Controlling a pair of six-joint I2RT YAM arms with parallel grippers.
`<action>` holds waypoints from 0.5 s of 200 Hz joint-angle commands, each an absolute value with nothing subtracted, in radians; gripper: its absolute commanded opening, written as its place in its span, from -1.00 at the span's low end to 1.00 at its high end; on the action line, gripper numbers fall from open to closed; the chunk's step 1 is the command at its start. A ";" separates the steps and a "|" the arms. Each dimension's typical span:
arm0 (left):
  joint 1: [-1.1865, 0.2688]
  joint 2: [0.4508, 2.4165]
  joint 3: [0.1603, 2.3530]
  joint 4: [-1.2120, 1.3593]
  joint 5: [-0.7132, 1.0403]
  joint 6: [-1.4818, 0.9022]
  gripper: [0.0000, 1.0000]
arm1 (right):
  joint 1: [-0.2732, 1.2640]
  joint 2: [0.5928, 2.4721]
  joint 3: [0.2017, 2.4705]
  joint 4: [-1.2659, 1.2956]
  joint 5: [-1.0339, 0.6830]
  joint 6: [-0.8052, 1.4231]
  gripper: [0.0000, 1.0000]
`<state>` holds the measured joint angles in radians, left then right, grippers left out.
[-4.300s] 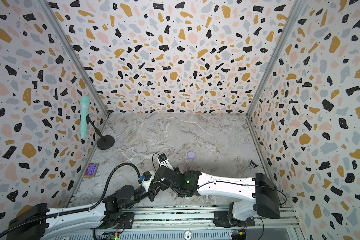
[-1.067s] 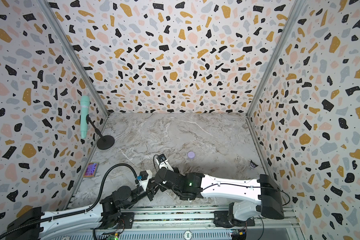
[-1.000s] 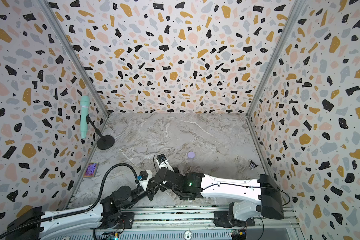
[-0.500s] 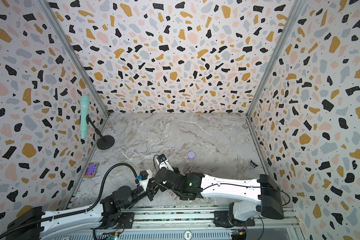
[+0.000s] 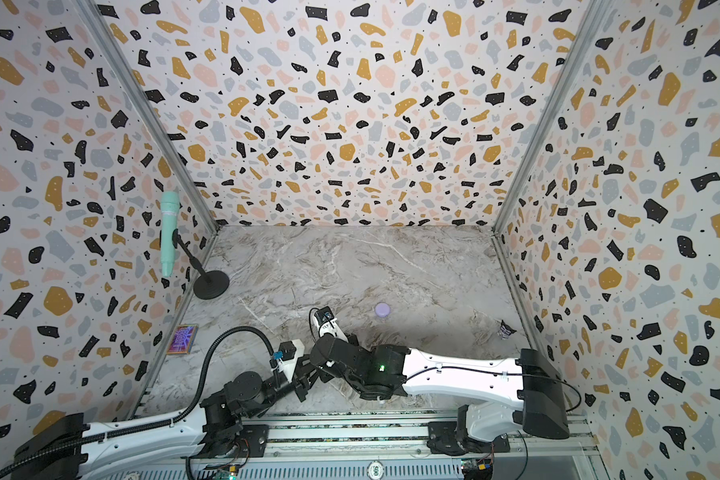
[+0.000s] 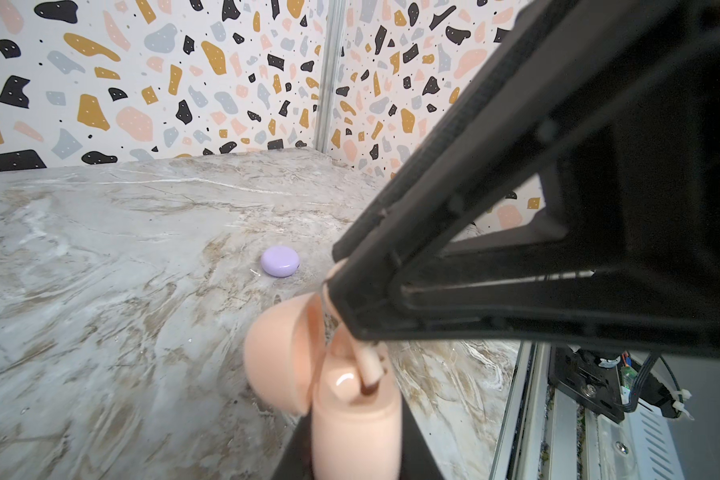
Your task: Insert the wireless bluetooth earbuds into the charging case
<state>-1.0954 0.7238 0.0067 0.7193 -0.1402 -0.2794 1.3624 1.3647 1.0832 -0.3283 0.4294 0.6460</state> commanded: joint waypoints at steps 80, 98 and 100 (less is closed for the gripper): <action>-1.098 0.714 -0.038 0.819 -0.148 -0.262 -1.00 | 1.353 1.322 1.092 -0.353 0.433 0.650 -0.70; -1.097 0.713 -0.038 0.818 -0.147 -0.263 -1.00 | 1.351 1.317 1.094 -0.353 0.435 0.647 -0.70; -1.097 0.713 -0.038 0.818 -0.147 -0.263 -1.00 | 1.350 1.317 1.095 -0.352 0.434 0.647 -0.70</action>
<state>-1.0954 0.7238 0.0067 0.7246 -0.1398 -0.2752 1.3571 1.3590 1.0832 -0.3283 0.4202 0.6464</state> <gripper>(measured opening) 0.240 0.149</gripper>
